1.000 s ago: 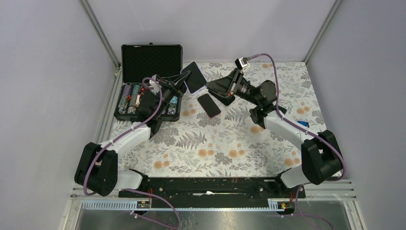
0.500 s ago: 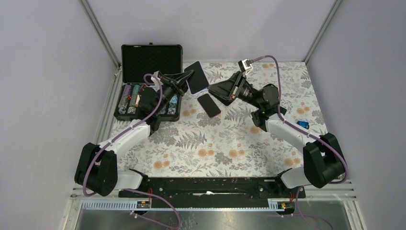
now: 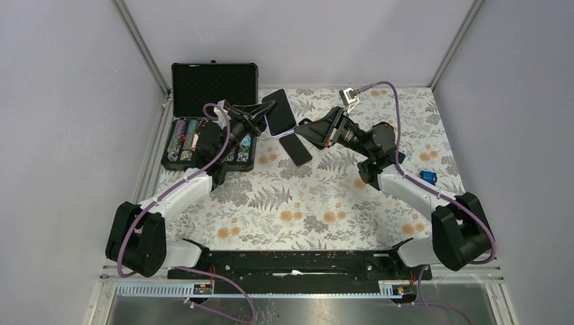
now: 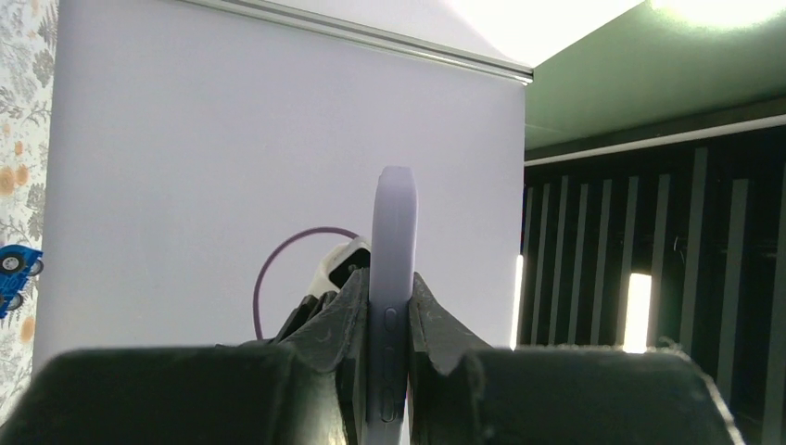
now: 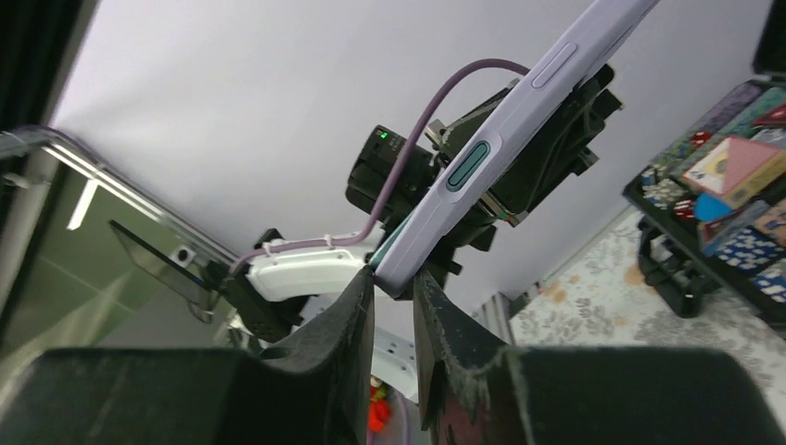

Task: Take the phone out of the phone case
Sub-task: Remove the phone case from the phone.

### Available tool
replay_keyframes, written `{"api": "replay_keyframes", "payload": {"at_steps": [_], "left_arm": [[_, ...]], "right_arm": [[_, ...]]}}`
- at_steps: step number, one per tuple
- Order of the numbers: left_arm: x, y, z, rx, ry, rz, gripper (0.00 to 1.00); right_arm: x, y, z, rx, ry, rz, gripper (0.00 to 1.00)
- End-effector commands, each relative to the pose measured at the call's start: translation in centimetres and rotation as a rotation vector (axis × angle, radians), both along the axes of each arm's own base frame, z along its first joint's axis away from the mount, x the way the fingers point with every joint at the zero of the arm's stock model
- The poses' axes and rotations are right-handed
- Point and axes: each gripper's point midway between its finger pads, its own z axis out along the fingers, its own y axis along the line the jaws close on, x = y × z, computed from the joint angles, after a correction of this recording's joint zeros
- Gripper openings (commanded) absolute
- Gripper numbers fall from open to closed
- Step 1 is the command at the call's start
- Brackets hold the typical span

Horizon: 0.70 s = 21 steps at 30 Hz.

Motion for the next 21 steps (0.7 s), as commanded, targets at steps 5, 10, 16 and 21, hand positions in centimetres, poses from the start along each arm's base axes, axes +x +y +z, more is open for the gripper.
{"api": "replay_keyframes", "payload": {"at_steps": [5,10,16,21], "left_arm": [[-4.9,2.9,12.4,-0.379,-0.135,-0.128,0.0],[-5.1,3.1,12.9,-0.372,-0.161,-0.117,0.0],[-5.2,2.9,13.1,-0.351,-0.196,-0.12,0.0],[-5.4,2.6,13.6,-0.341,-0.232,-0.134,0.0]], "right_arm": [[0.0,0.3,-9.2,-0.364,0.022,0.026,0.0],[1.4,0.0,-10.3,-0.407,0.131,-0.043,0.0],[2.1,0.5,-9.1,-0.369,0.274,-0.038,0.02],[2.6,0.3,-8.1,-0.336,0.368,-0.072,0.15]]}}
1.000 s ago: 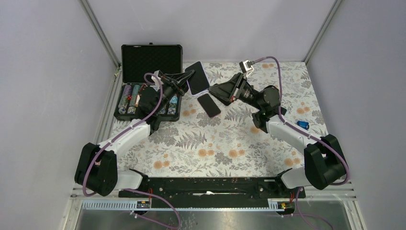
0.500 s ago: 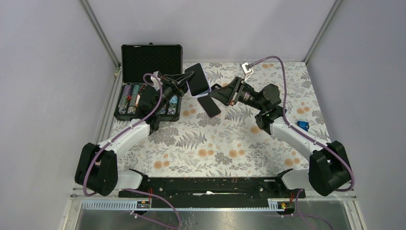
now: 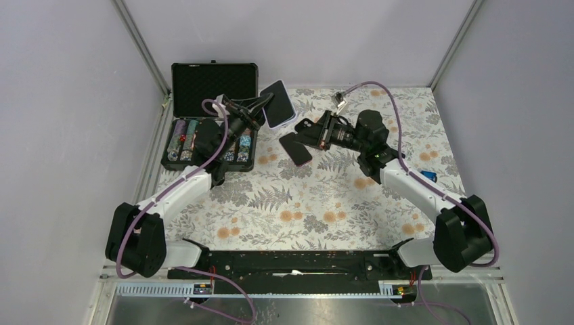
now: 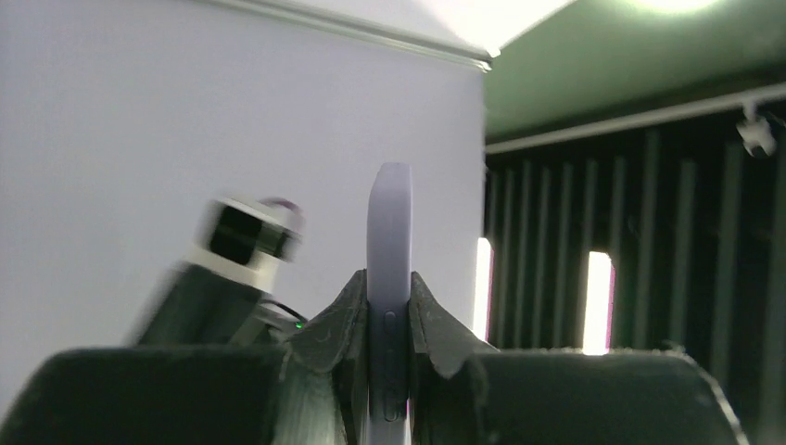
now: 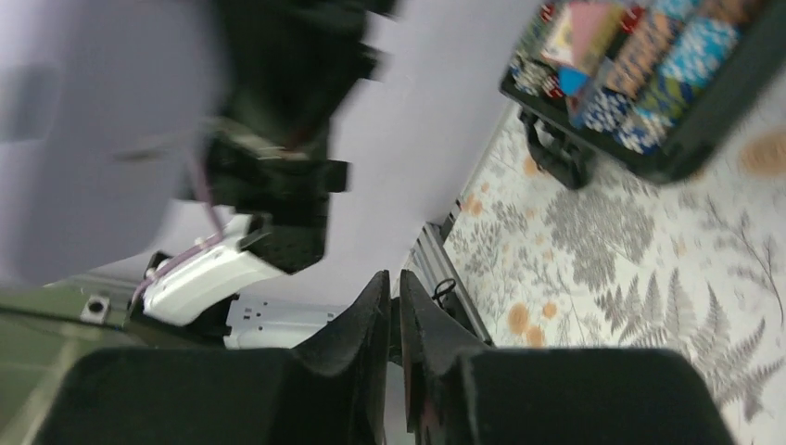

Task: Take the phone out of the phone case
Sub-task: Remove the phone case from the phone.

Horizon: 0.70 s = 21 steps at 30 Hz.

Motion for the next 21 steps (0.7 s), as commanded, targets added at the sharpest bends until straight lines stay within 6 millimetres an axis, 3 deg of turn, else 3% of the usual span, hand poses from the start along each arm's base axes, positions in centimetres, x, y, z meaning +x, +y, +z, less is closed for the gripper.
{"api": "replay_keyframes", "payload": {"at_steps": [1,3,5,7,12,16,21], "left_arm": [[-5.9,1.7,12.8,-0.297,-0.261,-0.143,0.0],[-5.8,1.3,12.5,-0.254,-0.265,-0.14,0.0],[-5.6,0.8,12.0,-0.192,-0.271,-0.122,0.0],[-5.5,0.9,11.7,-0.158,-0.27,-0.098,0.0],[-5.0,1.1,11.8,-0.147,-0.282,-0.064,0.0],[-4.4,0.4,11.5,-0.062,-0.303,-0.045,0.0],[-4.1,-0.3,10.7,0.125,-0.356,0.002,0.0]], "right_arm": [[1.0,-0.1,-3.1,-0.044,0.261,-0.069,0.15],[1.3,0.2,-3.1,-0.035,0.34,-0.072,0.18],[1.1,0.6,-1.3,0.021,0.329,-0.034,0.23],[0.9,0.6,0.8,0.068,0.253,-0.016,0.34],[-0.7,-0.6,3.4,0.049,0.006,-0.075,0.58],[-2.3,-0.8,5.2,0.063,-0.149,-0.116,0.68],[-4.5,-0.1,8.7,0.157,-0.264,-0.072,0.77]]}}
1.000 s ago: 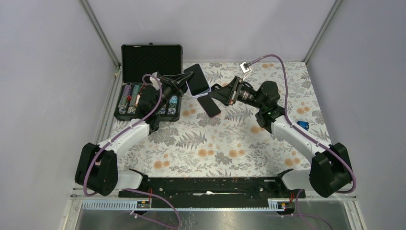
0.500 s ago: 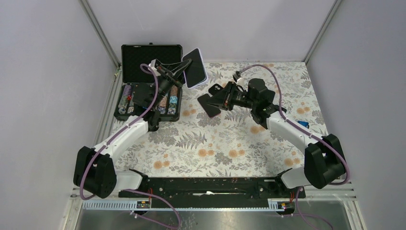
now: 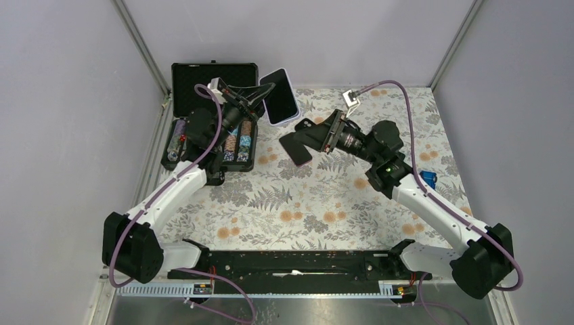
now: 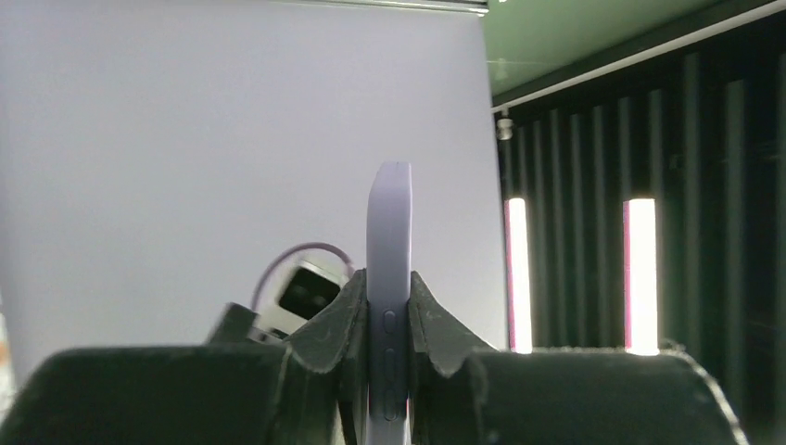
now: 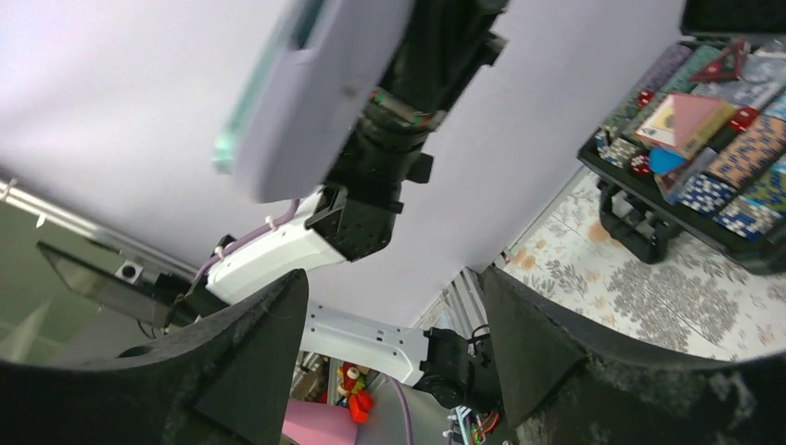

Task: Take the phone out of the phone case
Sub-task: Remove the phone case from the phone.

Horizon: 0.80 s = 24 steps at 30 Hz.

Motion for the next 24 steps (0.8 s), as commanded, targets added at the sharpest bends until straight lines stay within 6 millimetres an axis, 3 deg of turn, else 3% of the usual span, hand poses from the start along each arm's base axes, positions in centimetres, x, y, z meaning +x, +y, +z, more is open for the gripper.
{"api": "replay_keyframes", "payload": {"at_steps": [1,6,11,14,19,24], "left_arm": [[-2.1,0.2,4.2,0.127,-0.213,0.05,0.0],[-3.3,-0.1,3.7,0.29,-0.29,0.04,0.0],[-4.9,-0.5,3.9,0.284,-0.347,-0.031,0.0],[-5.9,-1.0,4.1,0.278,-0.384,-0.09,0.0],[-6.6,-1.1,3.3,0.326,-0.396,-0.111,0.0],[-7.9,-1.4,3.6,0.342,-0.456,-0.157,0.0]], "right_arm": [[-1.0,0.1,3.5,0.077,-0.177,-0.014,0.79],[-2.1,-0.6,5.5,0.117,-0.23,-0.014,0.85],[-0.9,-0.7,5.2,0.03,-0.185,-0.07,0.9],[0.2,-1.2,5.5,-0.007,-0.183,-0.13,1.0],[0.8,-0.7,7.7,-0.067,-0.187,-0.088,0.99],[1.3,0.0,8.3,-0.037,-0.103,-0.002,0.81]]}}
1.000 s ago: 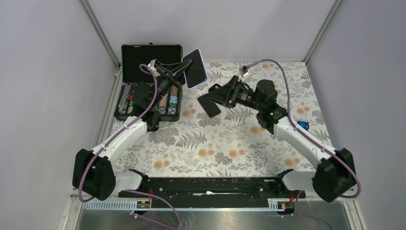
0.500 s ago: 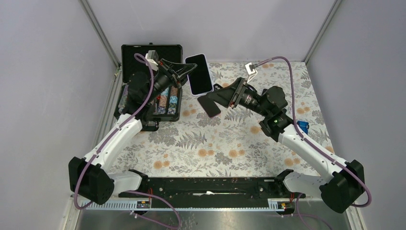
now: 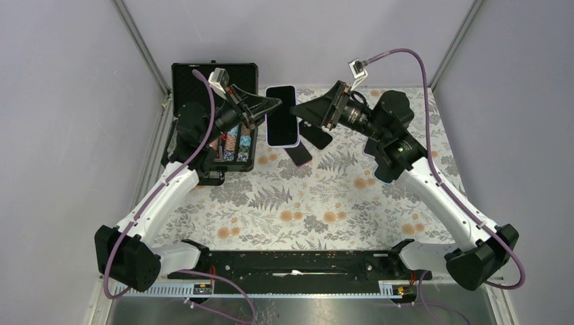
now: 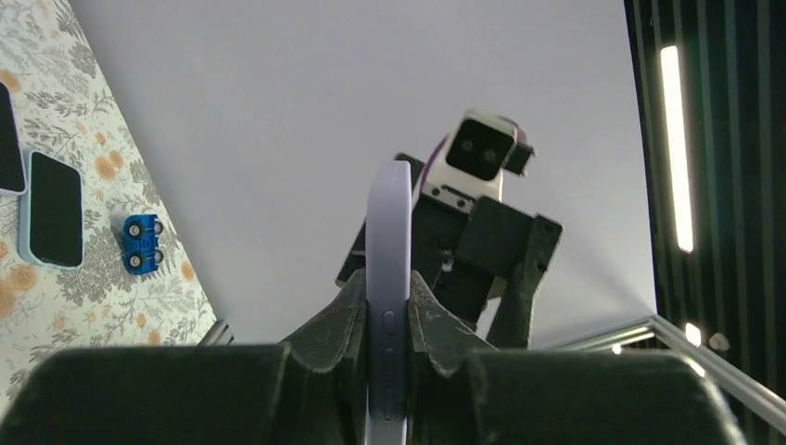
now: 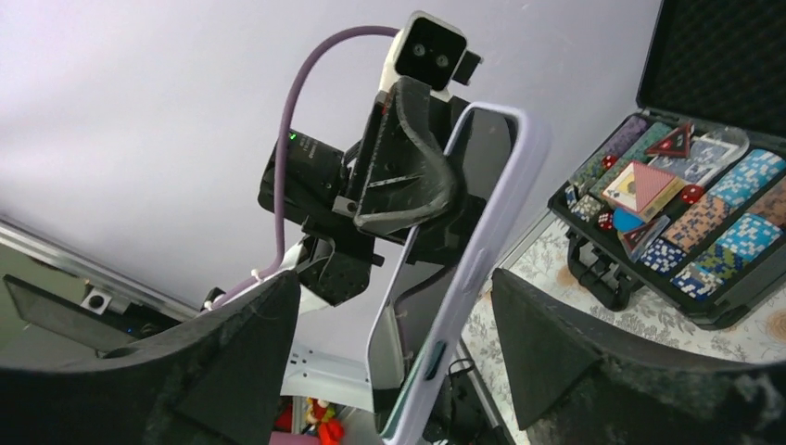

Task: Take the phone out of the phone case
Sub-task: Remove the phone case from the phone.

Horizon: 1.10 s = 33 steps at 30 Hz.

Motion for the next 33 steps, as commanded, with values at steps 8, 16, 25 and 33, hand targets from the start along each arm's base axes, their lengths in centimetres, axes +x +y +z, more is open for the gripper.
{"api": "replay_keyframes", "payload": {"at_steps": [8,16,25,33], "left_arm": [[-5.3,0.4,5.3,-0.01,-0.277,-0.13,0.0],[-5.6,0.2,5.4,-0.003,-0.297,-0.16,0.0],[-5.8,-0.5,3.0,0.174,-0.371,-0.211,0.58],[-6.6,-0.9,-0.6,0.323,-0.412,-0.368,0.55]], "right_arm": [[1.2,-0.5,0.7,0.099,0.071,0.1,0.56],[1.1,0.1,0.9,0.094,0.079,0.152,0.29],[0.4,0.0,0.3,0.051,0.109,0.204,0.0],[-0.2,-0.7,-0.6,0.019,0.155,0.268,0.0]]}}
